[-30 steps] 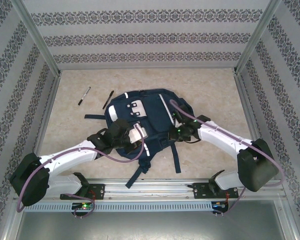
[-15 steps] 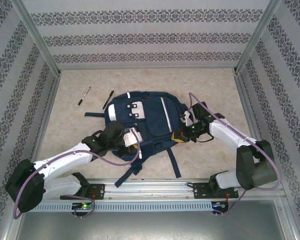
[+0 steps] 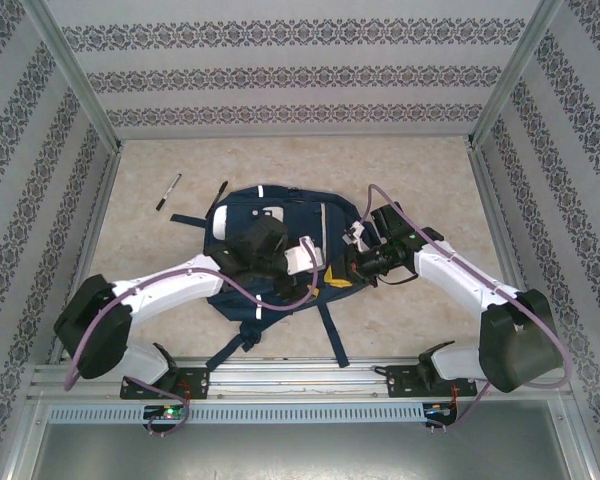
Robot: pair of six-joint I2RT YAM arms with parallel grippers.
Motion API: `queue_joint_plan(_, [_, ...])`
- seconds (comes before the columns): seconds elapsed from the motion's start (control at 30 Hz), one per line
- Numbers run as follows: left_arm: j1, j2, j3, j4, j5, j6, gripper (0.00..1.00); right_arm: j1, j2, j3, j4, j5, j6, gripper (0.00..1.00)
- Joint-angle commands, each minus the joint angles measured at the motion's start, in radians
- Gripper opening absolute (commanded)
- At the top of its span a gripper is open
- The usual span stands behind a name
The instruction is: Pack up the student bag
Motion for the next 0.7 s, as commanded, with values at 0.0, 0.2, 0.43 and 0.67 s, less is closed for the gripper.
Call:
queue_joint_plan(0.0, [-0.01, 0.033, 0.001, 0.047, 0.04, 0.043, 0.87, 0.012, -0.032, 0.026, 0.052, -0.073, 0.037, 0.0])
queue_joint_plan(0.2, [-0.012, 0.027, -0.018, 0.036, -0.038, 0.091, 0.0, -0.004, -0.051, -0.002, 0.016, -0.056, 0.03, 0.0])
queue_joint_plan(0.43, [-0.011, -0.066, -0.11, 0.094, -0.003, 0.16, 0.0, -0.238, -0.053, -0.045, -0.092, 0.096, -0.023, 0.0])
queue_joint_plan(0.67, [-0.01, -0.092, -0.168, 0.015, 0.118, 0.315, 0.0, -0.402, 0.077, 0.0, -0.052, 0.149, -0.079, 0.0])
